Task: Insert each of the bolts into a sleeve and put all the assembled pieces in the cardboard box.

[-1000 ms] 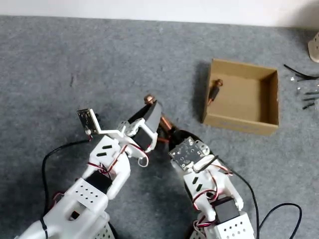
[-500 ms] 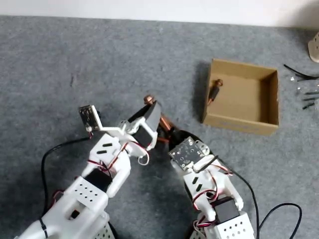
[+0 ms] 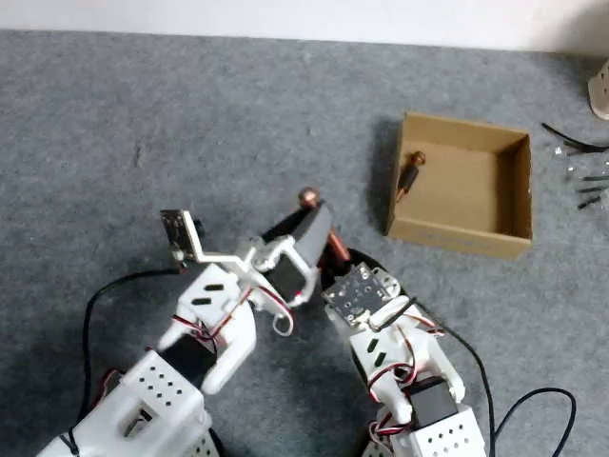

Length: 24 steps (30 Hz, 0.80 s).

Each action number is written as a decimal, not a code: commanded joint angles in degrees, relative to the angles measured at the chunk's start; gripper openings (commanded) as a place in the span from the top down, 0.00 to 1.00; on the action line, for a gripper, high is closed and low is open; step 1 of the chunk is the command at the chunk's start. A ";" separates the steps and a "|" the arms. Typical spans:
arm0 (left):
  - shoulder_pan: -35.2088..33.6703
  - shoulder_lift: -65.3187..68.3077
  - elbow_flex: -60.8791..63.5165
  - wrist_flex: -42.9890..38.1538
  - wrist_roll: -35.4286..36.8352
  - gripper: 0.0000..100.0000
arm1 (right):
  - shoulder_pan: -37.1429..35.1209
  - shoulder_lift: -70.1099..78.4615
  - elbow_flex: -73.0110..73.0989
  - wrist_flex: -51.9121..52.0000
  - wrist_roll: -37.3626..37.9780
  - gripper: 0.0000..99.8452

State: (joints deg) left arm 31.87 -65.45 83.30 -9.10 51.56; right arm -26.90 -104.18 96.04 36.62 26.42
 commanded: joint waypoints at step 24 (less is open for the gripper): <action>-6.37 -1.89 -0.75 0.88 2.90 0.99 | -0.48 -1.01 5.32 -1.63 0.70 0.99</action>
State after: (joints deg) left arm 26.07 -66.24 85.23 -8.13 54.11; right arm -26.90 -104.18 96.04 36.62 26.42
